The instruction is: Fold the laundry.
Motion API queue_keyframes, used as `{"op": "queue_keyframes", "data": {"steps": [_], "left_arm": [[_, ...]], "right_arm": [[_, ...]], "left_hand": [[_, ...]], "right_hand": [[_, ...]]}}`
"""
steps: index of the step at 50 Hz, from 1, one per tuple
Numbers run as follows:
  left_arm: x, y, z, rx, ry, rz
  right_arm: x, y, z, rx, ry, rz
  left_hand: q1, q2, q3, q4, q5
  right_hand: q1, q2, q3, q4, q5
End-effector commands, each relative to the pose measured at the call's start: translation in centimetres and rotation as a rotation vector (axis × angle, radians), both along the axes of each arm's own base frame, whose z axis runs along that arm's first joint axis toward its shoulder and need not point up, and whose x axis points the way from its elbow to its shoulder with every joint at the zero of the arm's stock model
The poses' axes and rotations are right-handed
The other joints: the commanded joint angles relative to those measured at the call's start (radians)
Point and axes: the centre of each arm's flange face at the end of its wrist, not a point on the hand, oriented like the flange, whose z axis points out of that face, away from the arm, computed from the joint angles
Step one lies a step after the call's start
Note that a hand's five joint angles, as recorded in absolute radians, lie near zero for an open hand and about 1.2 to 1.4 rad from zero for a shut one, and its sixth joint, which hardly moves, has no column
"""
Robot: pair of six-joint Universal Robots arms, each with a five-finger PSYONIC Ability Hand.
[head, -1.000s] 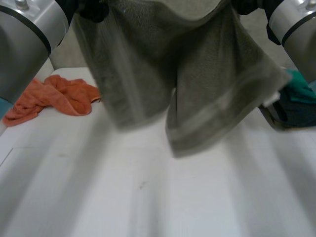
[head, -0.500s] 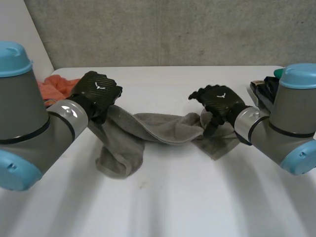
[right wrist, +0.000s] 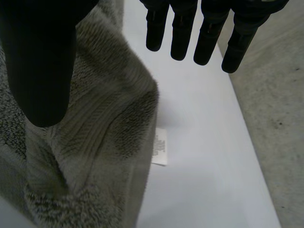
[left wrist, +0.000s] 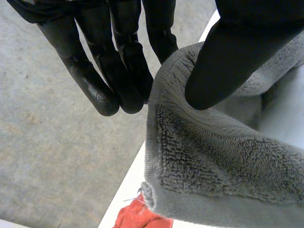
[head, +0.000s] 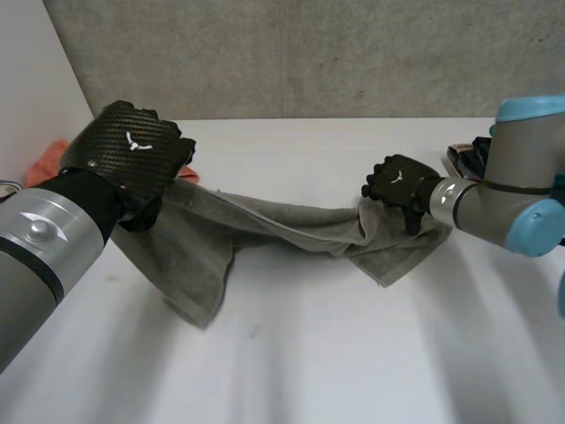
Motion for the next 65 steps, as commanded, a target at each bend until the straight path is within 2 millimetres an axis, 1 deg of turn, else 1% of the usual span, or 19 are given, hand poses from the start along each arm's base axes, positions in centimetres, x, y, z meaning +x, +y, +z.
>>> {"op": "queue_keyframes", "data": {"steps": [1, 9, 10, 12, 16, 18, 22, 23, 26, 27, 30, 35, 41, 45, 47, 49, 54, 59, 65], "left_arm": [[0.5, -0.5, -0.3, 0.015, -0.004, 0.024], [1.5, -1.6, -1.1, 0.037, -0.012, 0.063], [1.5, -1.8, -1.1, 0.036, -0.011, 0.065], [1.8, -2.4, -1.2, 0.037, -0.008, 0.071], [2.0, -4.1, -1.5, 0.030, 0.002, 0.068], [1.9, -5.3, -1.7, 0.012, 0.008, 0.063], [1.7, -11.2, 0.4, -0.179, 0.070, 0.101], [1.8, -13.6, 2.2, -0.286, 0.114, 0.132], [2.0, -16.6, 5.5, -0.451, 0.195, 0.173], [2.1, -17.8, 7.8, -0.548, 0.263, 0.196], [2.1, -19.4, 11.3, -0.696, 0.377, 0.229], [1.9, -21.1, 11.6, -0.719, 0.439, 0.262], [1.5, -22.2, 6.7, -0.562, 0.417, 0.264], [1.0, -22.6, 1.3, -0.410, 0.379, 0.242], [0.7, -22.6, -2.8, -0.297, 0.350, 0.225], [0.4, -22.3, -6.9, -0.186, 0.321, 0.214], [0.4, -21.1, -13.7, -0.007, 0.241, 0.221], [0.5, -19.5, -15.7, 0.063, 0.161, 0.216], [0.6, -18.2, -14.6, 0.067, 0.105, 0.202]], "right_arm": [[1.7, -0.5, -2.0, -0.009, -0.052, 0.002], [3.0, -0.6, -3.0, -0.044, -0.077, 0.038], [3.1, -0.7, -3.0, -0.051, -0.077, 0.040], [3.4, -1.1, -3.1, -0.072, -0.079, 0.044], [4.1, -2.8, -1.2, -0.208, -0.120, 0.038], [4.2, -4.1, 0.7, -0.310, -0.159, 0.002], [3.7, -7.4, 8.3, -0.589, -0.417, -0.179], [3.0, -8.0, 11.8, -0.674, -0.570, -0.252], [1.9, -7.9, 16.1, -0.755, -0.793, -0.311], [1.5, -7.4, 18.2, -0.788, -0.908, -0.316], [1.0, -6.2, 20.3, -0.831, -0.991, -0.284], [0.9, -5.0, 19.6, -0.808, -0.952, -0.262], [0.7, -4.7, 15.6, -0.693, -0.853, -0.288], [0.0, -4.3, 10.4, -0.539, -0.725, -0.339], [-0.5, -3.4, 6.8, -0.421, -0.646, -0.370], [-0.8, -2.0, 3.2, -0.295, -0.571, -0.387], [-1.1, 1.5, -2.2, -0.090, -0.431, -0.392], [-1.9, 3.3, -3.0, -0.014, -0.297, -0.396], [-2.8, 3.7, 1.3, -0.019, -0.220, -0.386]], "left_hand": [[0.226, 0.202, 0.209, 0.202, 0.230], [0.226, 0.202, 0.209, 0.202, 0.230], [0.226, 0.202, 0.209, 0.202, 0.230], [0.226, 0.202, 0.209, 0.202, 0.230], [0.226, 0.202, 0.209, 0.202, 0.230], [0.226, 0.202, 0.209, 0.202, 0.230], [0.226, 0.202, 0.209, 0.202, 0.230], [0.226, 0.202, 0.209, 0.202, 0.230], [0.226, 0.202, 0.209, 0.202, 0.230], [0.226, 0.202, 0.209, 0.202, 0.230], [0.226, 0.202, 0.209, 0.202, 0.230], [0.226, 0.202, 0.209, 0.202, 0.230], [0.226, 0.202, 0.209, 0.202, 0.230], [0.226, 0.202, 0.209, 0.202, 0.230], [0.226, 0.202, 0.209, 0.202, 0.230], [0.226, 0.202, 0.209, 0.202, 0.230], [0.226, 0.202, 0.209, 0.202, 0.230], [0.226, 0.202, 0.209, 0.202, 0.230], [0.226, 0.202, 0.209, 0.202, 0.230]], "right_hand": [[0.094, 0.105, 0.087, 0.095, 0.076], [0.287, 0.298, 0.281, 0.288, 0.270], [0.363, 0.374, 0.357, 0.364, 0.346], [0.960, 0.971, 0.953, 0.961, 0.942], [1.025, 1.036, 1.018, 1.026, 1.008], [1.025, 1.036, 1.018, 1.026, 1.008], [1.025, 1.036, 1.018, 1.026, 1.008], [1.025, 1.036, 1.018, 1.026, 1.008], [1.025, 1.036, 1.018, 1.026, 1.008], [1.025, 1.036, 1.018, 1.026, 1.008], [1.025, 1.036, 1.018, 1.026, 1.008], [1.025, 1.036, 1.018, 1.026, 1.008], [1.025, 1.036, 1.018, 1.026, 1.008], [1.025, 1.036, 1.018, 1.026, 1.008], [1.025, 1.036, 1.018, 1.026, 1.008], [1.025, 1.036, 1.018, 1.026, 1.008], [1.025, 1.036, 1.018, 1.026, 1.008], [0.914, 0.925, 0.908, 0.915, 0.897], [0.415, 0.426, 0.408, 0.416, 0.397]]}}
